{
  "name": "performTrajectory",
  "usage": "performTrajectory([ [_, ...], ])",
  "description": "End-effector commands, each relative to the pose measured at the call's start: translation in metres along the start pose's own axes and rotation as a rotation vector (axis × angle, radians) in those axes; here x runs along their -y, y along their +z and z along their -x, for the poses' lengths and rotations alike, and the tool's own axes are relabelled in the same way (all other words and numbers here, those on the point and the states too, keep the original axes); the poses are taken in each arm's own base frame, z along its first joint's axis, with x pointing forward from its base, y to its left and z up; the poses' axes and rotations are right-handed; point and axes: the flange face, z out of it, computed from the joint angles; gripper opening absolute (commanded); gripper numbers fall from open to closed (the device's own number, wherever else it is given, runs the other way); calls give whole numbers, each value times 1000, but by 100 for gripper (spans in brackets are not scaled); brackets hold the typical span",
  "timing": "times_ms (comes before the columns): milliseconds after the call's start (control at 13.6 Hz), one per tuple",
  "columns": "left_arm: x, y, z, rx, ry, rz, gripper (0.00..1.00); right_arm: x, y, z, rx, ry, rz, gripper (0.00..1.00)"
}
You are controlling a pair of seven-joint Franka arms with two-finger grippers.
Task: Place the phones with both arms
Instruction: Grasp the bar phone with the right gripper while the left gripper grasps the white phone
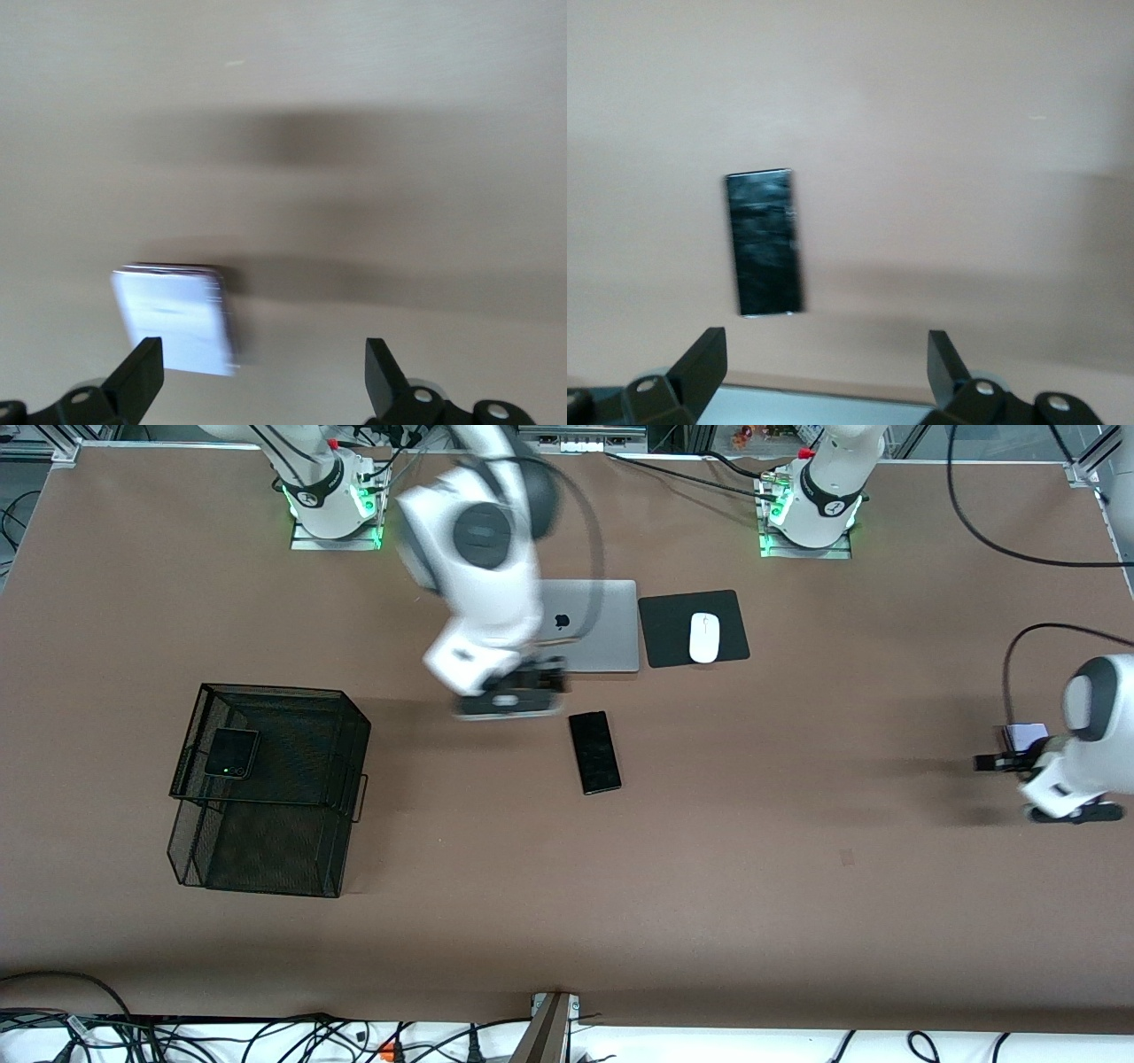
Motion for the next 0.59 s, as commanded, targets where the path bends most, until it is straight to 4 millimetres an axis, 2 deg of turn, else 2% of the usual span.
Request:
performTrajectory([
  [0,48,14,18,-34,66,31,100,55,54,-1,-56,-43,-58,100],
  [147,69,35,30,-27,11,95,100,68,99,5,-90,-77,-74,100],
  [293,74,47,31,-54,17,173,100,73,136,9,-116,-101,-73,100],
  [513,80,58,29,-103,49,189,100,73,168,13,-131,-159,-67,100],
])
